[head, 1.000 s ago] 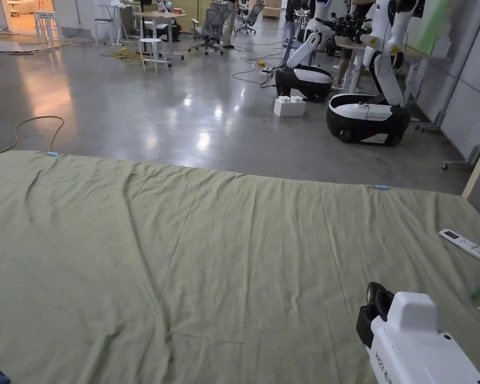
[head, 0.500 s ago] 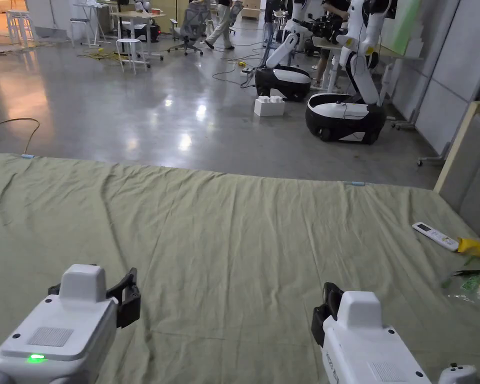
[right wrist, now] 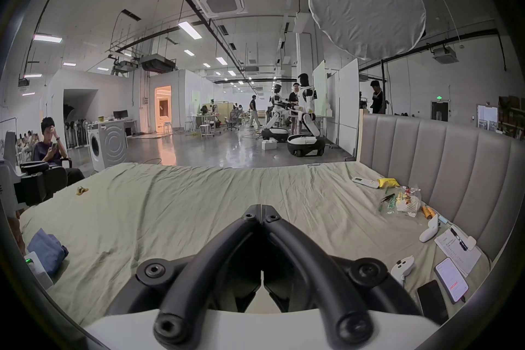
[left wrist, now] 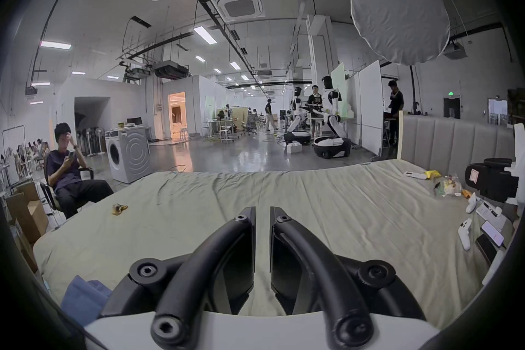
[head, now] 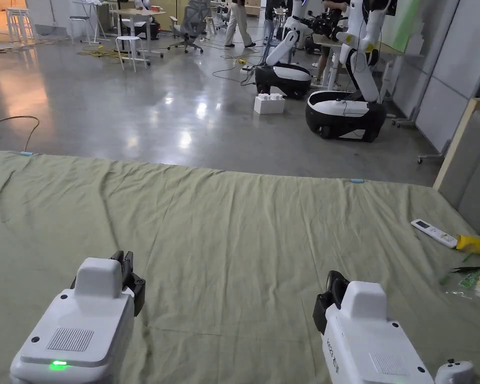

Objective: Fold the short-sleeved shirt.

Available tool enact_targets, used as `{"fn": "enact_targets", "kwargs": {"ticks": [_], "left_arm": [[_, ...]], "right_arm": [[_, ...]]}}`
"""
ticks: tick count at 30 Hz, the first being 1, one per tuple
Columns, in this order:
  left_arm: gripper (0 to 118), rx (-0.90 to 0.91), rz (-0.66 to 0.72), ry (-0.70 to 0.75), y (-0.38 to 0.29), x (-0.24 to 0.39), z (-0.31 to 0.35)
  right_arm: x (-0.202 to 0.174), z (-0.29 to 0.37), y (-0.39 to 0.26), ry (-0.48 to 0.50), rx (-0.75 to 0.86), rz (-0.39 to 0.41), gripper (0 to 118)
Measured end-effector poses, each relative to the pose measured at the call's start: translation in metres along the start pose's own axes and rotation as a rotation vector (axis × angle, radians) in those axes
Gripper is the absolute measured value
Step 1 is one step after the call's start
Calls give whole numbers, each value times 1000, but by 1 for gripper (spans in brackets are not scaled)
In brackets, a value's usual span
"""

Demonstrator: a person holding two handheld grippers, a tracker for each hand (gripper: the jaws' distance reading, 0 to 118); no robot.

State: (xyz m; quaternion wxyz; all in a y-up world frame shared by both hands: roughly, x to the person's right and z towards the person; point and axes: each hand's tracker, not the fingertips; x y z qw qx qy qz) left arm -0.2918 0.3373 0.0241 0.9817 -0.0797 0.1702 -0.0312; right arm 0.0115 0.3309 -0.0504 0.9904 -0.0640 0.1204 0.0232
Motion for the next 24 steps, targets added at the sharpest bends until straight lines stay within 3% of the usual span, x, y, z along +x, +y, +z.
{"fn": "enact_targets", "kwargs": {"ticks": [6,24], "left_arm": [[9,-17,36,18,-2,-4,5],[6,-30,85,28,-5,-13,2]], "right_arm": [[2,2,-1,-5,9,-23,1],[1,1,3,-1,30,24,0]]}}
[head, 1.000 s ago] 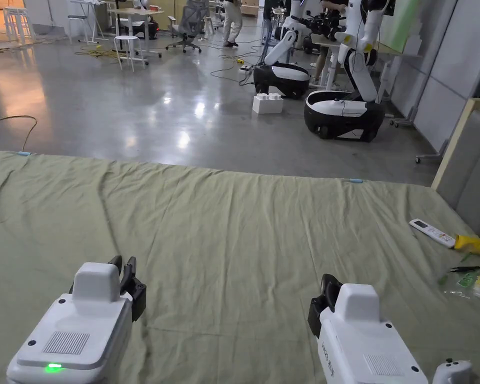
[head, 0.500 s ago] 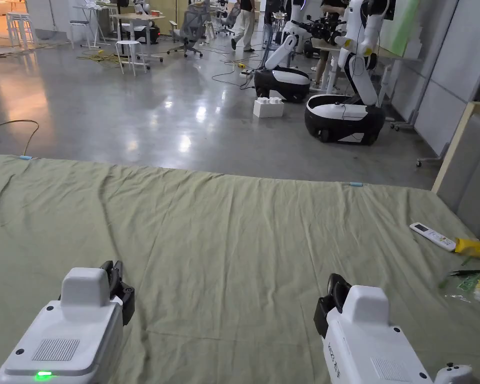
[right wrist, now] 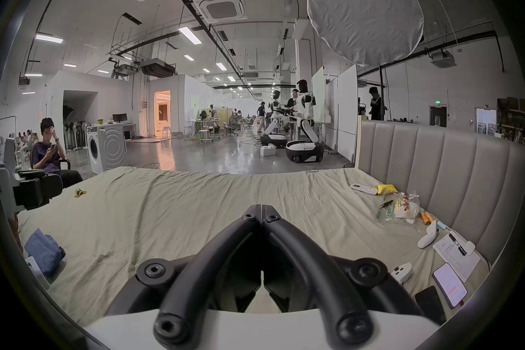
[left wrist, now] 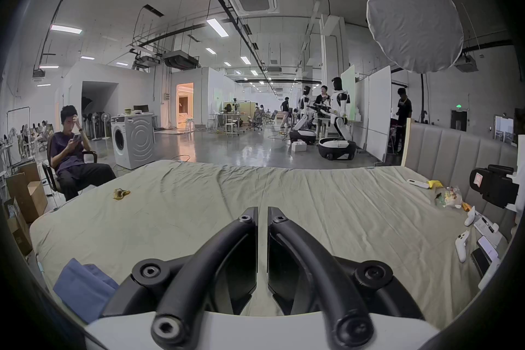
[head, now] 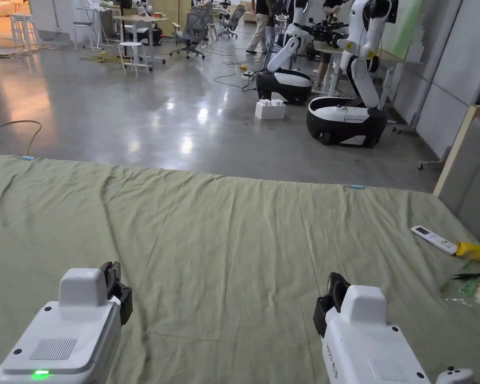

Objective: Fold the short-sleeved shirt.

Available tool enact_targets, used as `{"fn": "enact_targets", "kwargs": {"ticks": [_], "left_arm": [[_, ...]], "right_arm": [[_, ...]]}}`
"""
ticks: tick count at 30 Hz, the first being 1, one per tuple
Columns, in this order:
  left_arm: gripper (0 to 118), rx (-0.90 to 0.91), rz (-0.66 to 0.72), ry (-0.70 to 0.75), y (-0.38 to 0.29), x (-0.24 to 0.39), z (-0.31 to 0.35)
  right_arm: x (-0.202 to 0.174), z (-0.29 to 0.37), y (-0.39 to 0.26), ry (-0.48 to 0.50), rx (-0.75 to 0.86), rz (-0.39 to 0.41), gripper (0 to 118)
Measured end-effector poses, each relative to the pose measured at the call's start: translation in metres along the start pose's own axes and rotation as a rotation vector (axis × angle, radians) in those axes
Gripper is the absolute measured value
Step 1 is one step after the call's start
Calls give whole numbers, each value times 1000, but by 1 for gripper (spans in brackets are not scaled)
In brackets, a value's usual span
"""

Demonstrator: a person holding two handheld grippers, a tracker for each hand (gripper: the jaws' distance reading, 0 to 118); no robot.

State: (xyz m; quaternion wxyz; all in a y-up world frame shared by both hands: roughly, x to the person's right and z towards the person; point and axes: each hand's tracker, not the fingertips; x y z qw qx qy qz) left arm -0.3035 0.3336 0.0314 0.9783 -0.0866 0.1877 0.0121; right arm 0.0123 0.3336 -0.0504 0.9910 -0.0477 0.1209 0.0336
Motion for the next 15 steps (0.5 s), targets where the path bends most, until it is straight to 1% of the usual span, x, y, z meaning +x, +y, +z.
{"fn": "enact_targets", "kwargs": {"ticks": [6,7,8,9,10,11,12,14,15], "left_arm": [[7,-3,-9,15,1,-1,-2],[9,3,-13,17,0,-2,-2],[13,5,-20,20,0,-2,-2],[22,8,-24,22,-1,-2,-1],[43,11,-27,25,-2,-1,0],[59,18,-30,26,-2,-3,0],[67,26,-35,23,-2,-3,2],[68,28,-50,18,-2,-2,2],[70,24,-59,16,-2,-3,1]], "right_arm": [[1,-1,-1,1,-8,10,1],[1,-1,-2,-1,-6,14,4],[1,-2,-2,-3,-8,15,15],[1,-2,-3,-10,-11,8,33],[1,-2,-3,-19,-7,5,54],[1,-1,-4,-31,-5,5,62],[1,-2,-4,-42,-2,10,66],[1,-2,-4,-56,-2,12,74],[1,-2,-4,-62,-2,11,81]]}}
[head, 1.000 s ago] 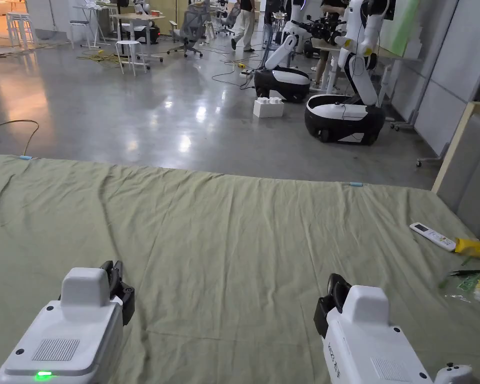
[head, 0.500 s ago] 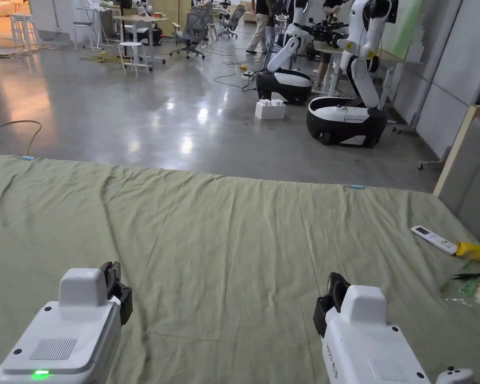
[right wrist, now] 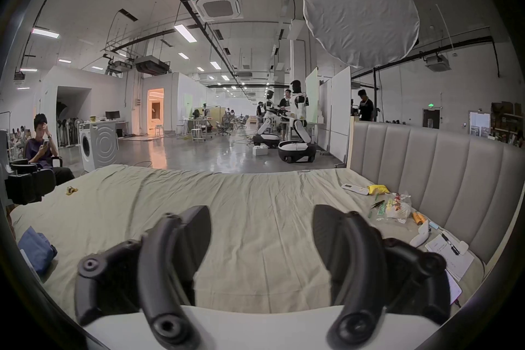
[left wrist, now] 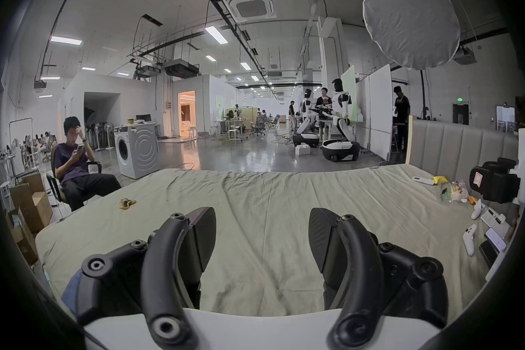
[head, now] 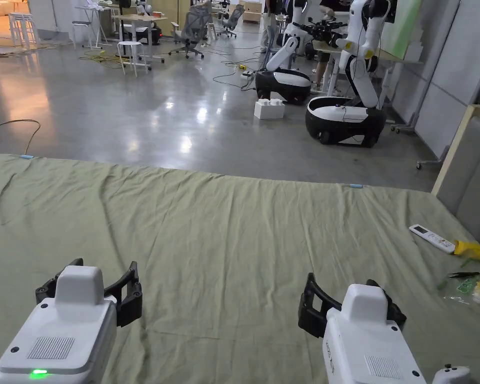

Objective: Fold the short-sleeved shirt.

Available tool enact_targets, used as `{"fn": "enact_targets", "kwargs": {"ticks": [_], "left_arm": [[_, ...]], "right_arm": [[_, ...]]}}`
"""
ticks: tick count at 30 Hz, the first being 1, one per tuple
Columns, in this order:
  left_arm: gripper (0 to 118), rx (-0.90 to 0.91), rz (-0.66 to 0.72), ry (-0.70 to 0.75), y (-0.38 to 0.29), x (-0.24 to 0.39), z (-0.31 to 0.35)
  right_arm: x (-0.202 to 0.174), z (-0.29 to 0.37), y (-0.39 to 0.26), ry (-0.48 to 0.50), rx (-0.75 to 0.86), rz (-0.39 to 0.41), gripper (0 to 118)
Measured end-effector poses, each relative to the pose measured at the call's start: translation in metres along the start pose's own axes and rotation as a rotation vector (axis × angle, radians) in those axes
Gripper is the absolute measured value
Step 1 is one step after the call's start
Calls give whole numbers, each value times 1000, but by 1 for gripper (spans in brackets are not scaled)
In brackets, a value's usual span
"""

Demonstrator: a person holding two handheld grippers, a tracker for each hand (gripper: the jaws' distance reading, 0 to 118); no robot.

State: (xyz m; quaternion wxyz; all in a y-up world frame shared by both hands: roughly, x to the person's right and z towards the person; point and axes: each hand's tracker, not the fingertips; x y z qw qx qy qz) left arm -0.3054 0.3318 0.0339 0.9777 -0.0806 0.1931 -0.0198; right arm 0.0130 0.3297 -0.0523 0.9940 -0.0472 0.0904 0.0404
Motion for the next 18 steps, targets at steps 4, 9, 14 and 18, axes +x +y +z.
{"fn": "enact_targets", "kwargs": {"ticks": [4,9,14,18], "left_arm": [[83,9,-13,-9,0,1,1],[99,8,13,-11,2,2,1],[111,0,70,-36,7,-2,0],[112,11,51,8,7,-1,-2]], "right_arm": [[1,0,1,-5,10,-1,109],[1,-2,6,16,-2,0,112],[-1,-4,9,18,9,20,118],[-3,-5,10,5,17,31,118]]}}
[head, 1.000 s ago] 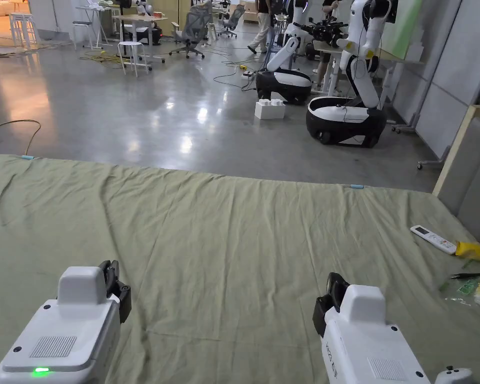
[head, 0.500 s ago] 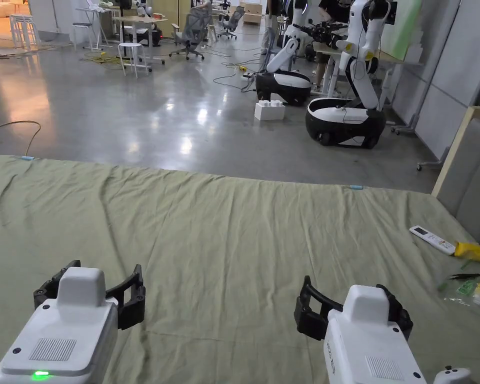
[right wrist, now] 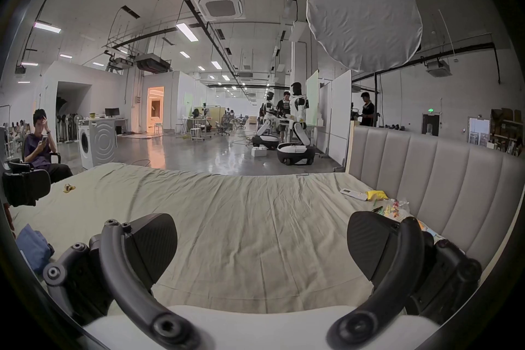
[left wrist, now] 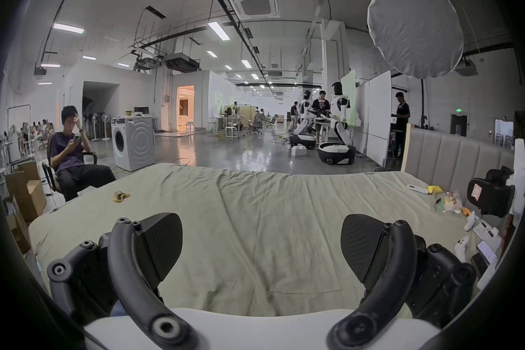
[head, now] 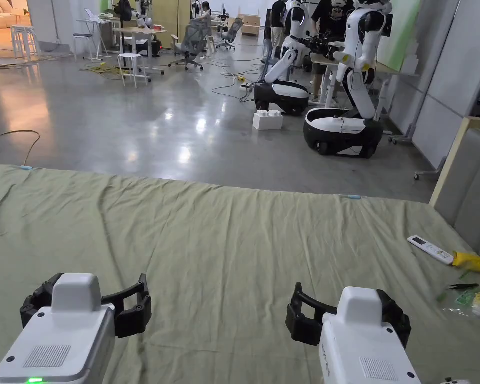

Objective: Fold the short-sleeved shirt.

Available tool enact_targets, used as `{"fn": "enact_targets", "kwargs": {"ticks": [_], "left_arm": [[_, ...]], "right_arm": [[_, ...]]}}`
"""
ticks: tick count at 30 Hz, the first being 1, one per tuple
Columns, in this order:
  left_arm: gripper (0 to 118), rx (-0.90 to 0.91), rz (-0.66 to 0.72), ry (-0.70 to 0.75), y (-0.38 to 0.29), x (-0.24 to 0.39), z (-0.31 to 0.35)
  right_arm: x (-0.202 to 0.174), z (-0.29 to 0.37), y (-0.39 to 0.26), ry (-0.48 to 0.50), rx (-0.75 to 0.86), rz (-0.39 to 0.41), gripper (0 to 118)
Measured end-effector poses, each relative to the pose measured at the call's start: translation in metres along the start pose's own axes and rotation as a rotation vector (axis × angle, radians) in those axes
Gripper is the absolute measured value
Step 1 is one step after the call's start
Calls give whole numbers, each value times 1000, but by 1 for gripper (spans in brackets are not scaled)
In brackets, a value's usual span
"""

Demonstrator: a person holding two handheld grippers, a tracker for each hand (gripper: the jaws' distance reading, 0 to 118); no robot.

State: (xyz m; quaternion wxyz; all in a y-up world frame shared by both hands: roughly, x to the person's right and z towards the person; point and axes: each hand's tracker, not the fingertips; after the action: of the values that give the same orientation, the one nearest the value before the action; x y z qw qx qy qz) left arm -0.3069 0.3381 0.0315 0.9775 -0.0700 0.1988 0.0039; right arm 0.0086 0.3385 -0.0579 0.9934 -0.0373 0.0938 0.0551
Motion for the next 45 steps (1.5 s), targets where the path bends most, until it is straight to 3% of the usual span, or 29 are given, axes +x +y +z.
{"fn": "enact_targets", "kwargs": {"ticks": [3,9,14,20,21,28,45], "left_arm": [[112,-4,-9,6,0,0,-1],[112,2,-21,24,0,-1,-2],[117,9,-7,7,2,-3,-2],[118,17,-6,-2,2,-6,-1],[118,17,-4,-2,2,-6,-1],[118,17,14,14,1,-8,-2],[118,29,14,12,0,-3,-4]], "right_arm": [[1,-1,0,21,-27,-58,118],[-5,-5,5,-33,-49,-42,118],[-4,-8,6,-20,-71,-82,118],[-5,-14,8,-37,-180,-176,118],[-5,-15,13,-34,-134,-140,118],[-11,-16,17,-59,-227,-166,118],[-6,-19,13,-41,-259,-174,118]]}}
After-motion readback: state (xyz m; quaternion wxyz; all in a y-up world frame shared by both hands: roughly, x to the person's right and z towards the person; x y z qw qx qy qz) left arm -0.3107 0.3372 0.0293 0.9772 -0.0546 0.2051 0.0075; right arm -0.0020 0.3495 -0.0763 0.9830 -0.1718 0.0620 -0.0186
